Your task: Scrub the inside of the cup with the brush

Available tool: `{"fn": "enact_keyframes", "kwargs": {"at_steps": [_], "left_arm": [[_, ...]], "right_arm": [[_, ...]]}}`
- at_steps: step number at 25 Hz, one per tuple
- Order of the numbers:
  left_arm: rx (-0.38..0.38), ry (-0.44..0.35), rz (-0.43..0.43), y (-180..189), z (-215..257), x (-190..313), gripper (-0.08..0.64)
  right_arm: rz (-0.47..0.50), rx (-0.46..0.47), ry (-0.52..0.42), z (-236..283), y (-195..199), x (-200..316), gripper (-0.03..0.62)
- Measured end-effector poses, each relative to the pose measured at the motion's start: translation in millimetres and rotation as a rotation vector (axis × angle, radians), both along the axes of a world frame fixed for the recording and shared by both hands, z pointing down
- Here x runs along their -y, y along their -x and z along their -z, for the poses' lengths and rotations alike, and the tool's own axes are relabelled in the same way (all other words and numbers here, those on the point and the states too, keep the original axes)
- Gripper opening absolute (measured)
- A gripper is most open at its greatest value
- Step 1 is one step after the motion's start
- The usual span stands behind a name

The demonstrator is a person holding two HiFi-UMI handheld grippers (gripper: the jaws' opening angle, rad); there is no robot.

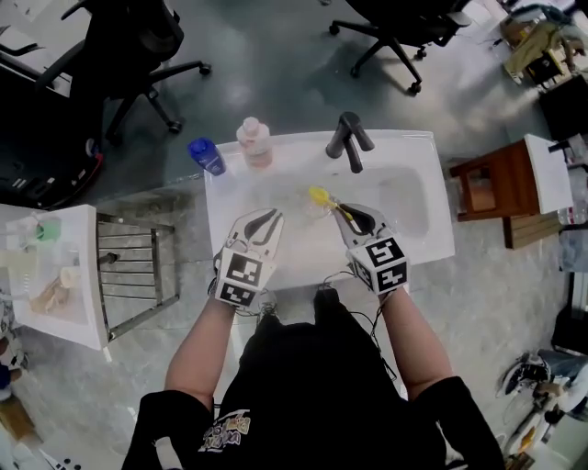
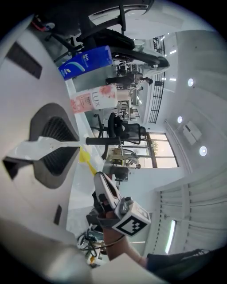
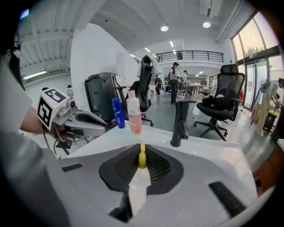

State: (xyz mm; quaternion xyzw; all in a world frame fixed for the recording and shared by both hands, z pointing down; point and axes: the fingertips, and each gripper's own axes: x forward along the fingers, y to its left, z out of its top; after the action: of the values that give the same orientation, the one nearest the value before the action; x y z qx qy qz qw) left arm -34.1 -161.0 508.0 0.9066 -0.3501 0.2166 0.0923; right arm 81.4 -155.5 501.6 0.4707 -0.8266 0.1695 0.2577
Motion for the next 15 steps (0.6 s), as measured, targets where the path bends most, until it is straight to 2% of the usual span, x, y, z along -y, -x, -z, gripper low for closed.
{"fn": "enact_keyframes", "kwargs": {"at_steps": [8, 15], "left_arm": [[-0.116, -0.093, 0.016, 35, 69, -10, 0.014], [-0.153, -0.122, -0.076, 46, 92, -36, 0.012]], "right_arm": [[-0.068, 0.013, -0.167, 78, 19, -27, 0.037], [-0.166, 0.017, -0.265, 118, 31, -68, 0.037]]}}
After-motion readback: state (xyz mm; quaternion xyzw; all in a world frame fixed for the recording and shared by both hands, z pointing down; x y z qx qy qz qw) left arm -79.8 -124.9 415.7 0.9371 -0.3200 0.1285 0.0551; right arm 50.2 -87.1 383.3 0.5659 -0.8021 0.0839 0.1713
